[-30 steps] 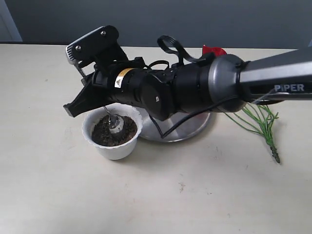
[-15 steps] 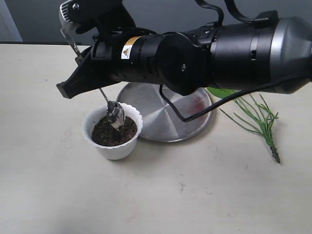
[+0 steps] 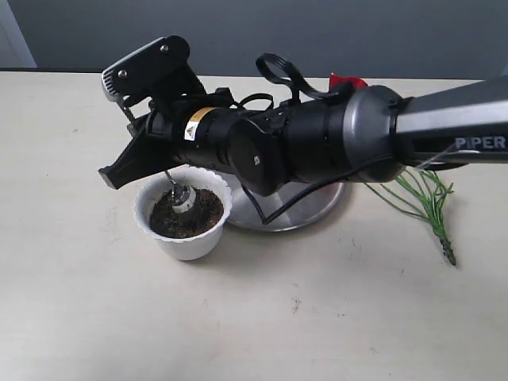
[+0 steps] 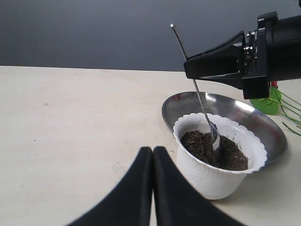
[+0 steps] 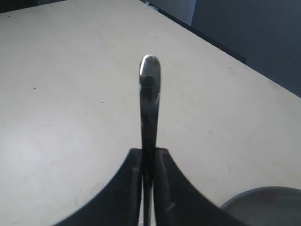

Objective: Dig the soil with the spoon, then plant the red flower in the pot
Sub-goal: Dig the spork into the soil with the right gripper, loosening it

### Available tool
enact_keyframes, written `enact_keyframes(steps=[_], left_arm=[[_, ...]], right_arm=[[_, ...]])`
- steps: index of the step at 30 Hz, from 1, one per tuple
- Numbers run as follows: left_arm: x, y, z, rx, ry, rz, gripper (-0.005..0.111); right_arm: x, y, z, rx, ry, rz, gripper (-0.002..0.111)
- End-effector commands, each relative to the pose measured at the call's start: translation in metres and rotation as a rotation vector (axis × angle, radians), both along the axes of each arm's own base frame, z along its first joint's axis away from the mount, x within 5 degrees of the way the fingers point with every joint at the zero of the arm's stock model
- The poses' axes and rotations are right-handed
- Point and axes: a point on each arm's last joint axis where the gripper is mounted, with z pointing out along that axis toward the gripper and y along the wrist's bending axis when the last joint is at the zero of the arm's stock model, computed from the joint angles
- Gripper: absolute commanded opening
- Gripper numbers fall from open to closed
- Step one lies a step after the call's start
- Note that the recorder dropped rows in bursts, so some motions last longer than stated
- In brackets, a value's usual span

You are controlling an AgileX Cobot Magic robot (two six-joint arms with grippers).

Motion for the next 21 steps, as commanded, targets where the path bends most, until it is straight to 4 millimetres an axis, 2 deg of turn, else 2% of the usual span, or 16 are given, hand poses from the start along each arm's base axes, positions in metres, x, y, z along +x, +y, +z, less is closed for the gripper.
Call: enact_keyframes(steps=[1,6,8,13,21], left_arm=[[0.0,0.0,0.0,-0.004,-0.007,-0.008,0.0],[0.0,0.0,0.0,-0.004,-0.007,-0.008,0.0],[0.0,0.0,0.0,-0.004,-0.007,-0.008,0.0],[0.0,0.0,0.0,-0.004,-0.007,-0.008,0.0],[0.0,0.0,0.0,-0.004,-0.007,-0.008,0.0]], right_arm=[[-0.001,-0.004,0.024,0.058,-0.059,0.003,-0.001],[-0.01,-0.015,0.057,0.076,-0.06,0.021,-0.001],[-0.014,-0.019,0.061,0.055,-0.038,0.031,-0.001],[-0.016,-0.019,0.047,-0.031,0.028,0.051,-0.001],[0.0,0.0,0.001,-0.01,-0.025,0.016,-0.001]])
